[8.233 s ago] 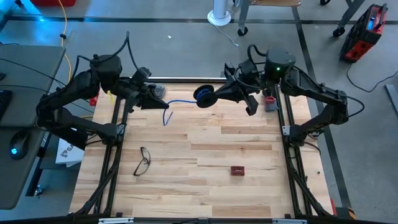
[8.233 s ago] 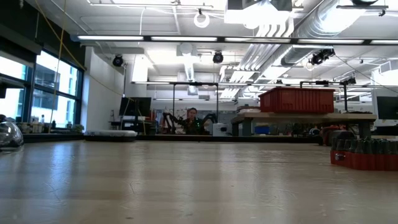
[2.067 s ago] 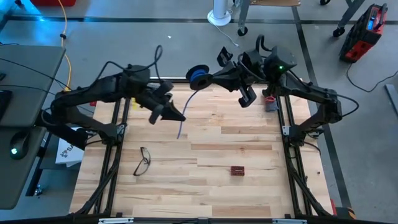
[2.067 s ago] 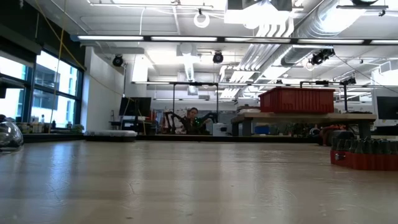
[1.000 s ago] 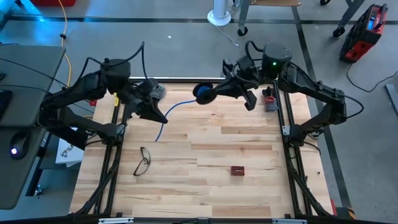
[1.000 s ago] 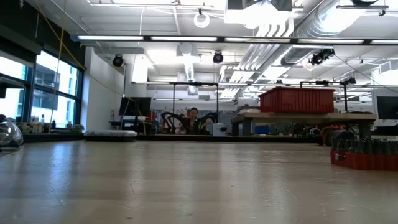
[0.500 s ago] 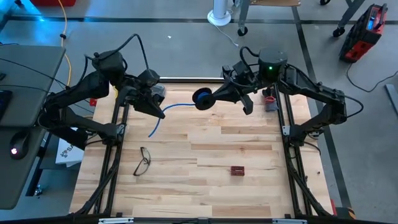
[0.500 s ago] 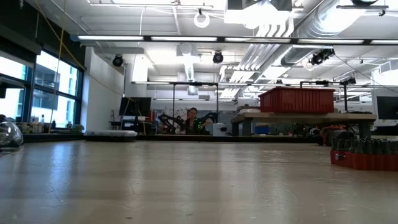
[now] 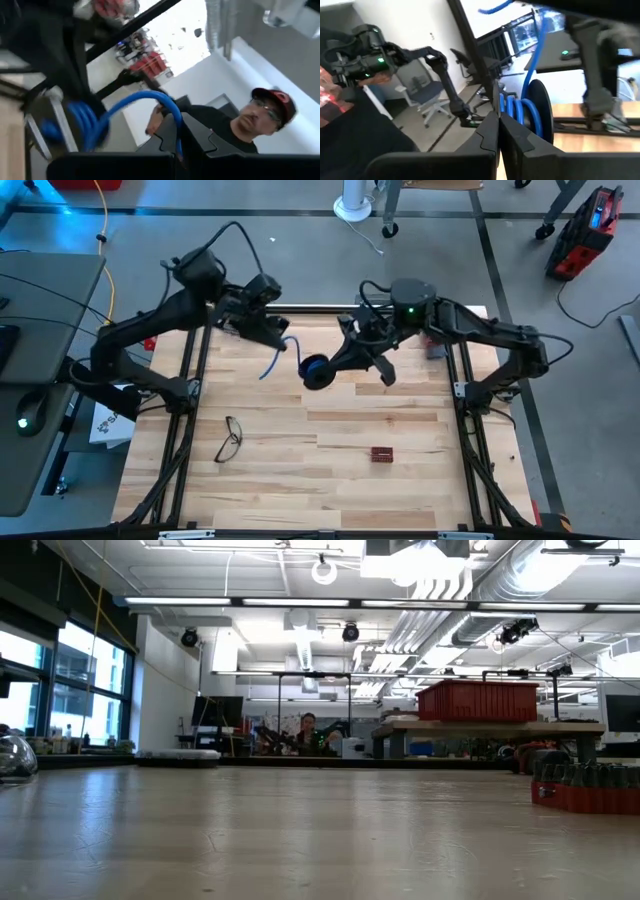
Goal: Coil cords
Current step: Coil the blue wire onto the spool
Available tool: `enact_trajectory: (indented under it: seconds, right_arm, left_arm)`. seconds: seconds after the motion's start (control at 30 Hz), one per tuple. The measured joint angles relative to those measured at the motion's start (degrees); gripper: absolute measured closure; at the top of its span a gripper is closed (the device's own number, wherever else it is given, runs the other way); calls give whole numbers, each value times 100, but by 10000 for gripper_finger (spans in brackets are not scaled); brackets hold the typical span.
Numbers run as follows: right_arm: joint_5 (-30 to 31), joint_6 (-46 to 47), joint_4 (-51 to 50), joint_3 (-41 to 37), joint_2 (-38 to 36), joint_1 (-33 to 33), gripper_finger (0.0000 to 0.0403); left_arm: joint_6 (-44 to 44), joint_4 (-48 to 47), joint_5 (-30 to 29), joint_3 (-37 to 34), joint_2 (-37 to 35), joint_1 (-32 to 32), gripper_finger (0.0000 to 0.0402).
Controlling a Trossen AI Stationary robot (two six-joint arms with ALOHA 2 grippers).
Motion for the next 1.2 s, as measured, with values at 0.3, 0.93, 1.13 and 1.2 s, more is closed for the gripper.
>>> enact_trajectory:
  seconds: [0.3, 0.93, 1.13, 1.2]
  right_arm:
    - [344, 242, 552, 0, 180, 203, 403]
    - [310, 643, 1816, 0, 369, 533, 403]
    - [346, 646, 2140, 0, 368, 515, 403]
    - [349, 648, 2184, 0, 367, 517, 403]
  left_arm:
    - [-1604, 2443, 370, 4, 651, 158, 401]
    - [-366, 2266, 221, 4, 1043, 539, 317]
    - [195, 1591, -106, 4, 1043, 437, 259]
    - [296, 1405, -39, 4, 1040, 458, 251]
